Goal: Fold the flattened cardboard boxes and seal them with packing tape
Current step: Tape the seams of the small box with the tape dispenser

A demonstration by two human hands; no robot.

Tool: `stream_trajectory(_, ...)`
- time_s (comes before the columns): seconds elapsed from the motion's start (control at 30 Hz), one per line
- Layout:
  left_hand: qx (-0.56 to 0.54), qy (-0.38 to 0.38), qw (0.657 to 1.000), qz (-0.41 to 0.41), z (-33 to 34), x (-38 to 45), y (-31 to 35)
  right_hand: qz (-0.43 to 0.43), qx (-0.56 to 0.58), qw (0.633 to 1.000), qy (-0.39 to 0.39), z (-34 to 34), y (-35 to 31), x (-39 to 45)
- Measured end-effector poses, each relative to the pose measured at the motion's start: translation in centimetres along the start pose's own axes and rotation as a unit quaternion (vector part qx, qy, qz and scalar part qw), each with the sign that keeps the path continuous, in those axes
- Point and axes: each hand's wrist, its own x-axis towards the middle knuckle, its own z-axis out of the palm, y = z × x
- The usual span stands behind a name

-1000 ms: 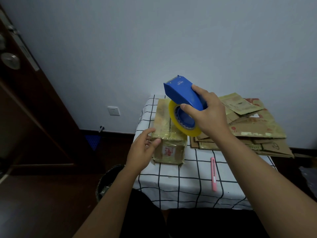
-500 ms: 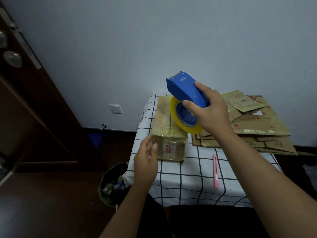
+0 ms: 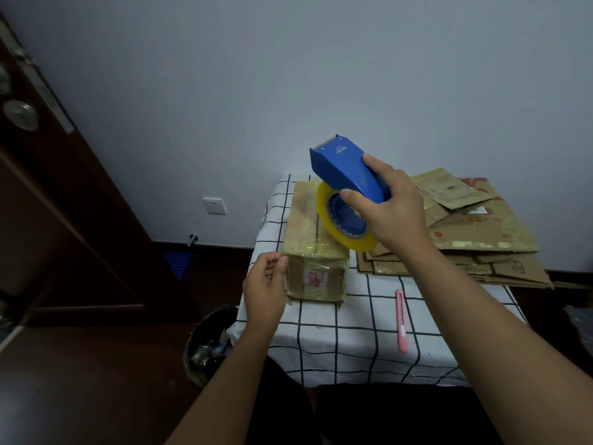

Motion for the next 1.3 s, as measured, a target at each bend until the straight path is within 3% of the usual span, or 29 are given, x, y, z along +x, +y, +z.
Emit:
stream_trajectory(0.33,0.079,-0.029,0.995,0.052,0.1,0.7,-1.0,-0.008,-0.006,1.000,-0.003,0.3,0.0,0.0)
stream_trajectory(0.53,0.030,-0.045,0.998,-0.036,0.0,-0.3,0.6,0.004,0.013,1.000,0.000,0.1,0.2,0.0)
stream_trajectory(0.63,0.109,-0.020,0.993,0.042,0.7,-1.0,1.1,0.015,0.049,0.999,0.010,0.0,0.4,0.1)
stream_trajectory(0.8,0.278,0.012,0.946,0.167,2.1,0.5,1.5,0.025,0.065,0.998,0.007,-0.2,0.7,0.1)
stream_trajectory(1.1,0.357,0.019,0.894,0.269,3.2,1.1,0.8,0.046,0.100,0.994,0.011,-0.4,1.0,0.0)
stream_trajectory(1.3,0.383,0.004,0.884,0.270,3.5,1.2,0.9,0.051,0.094,0.994,0.011,-0.7,1.2,0.2)
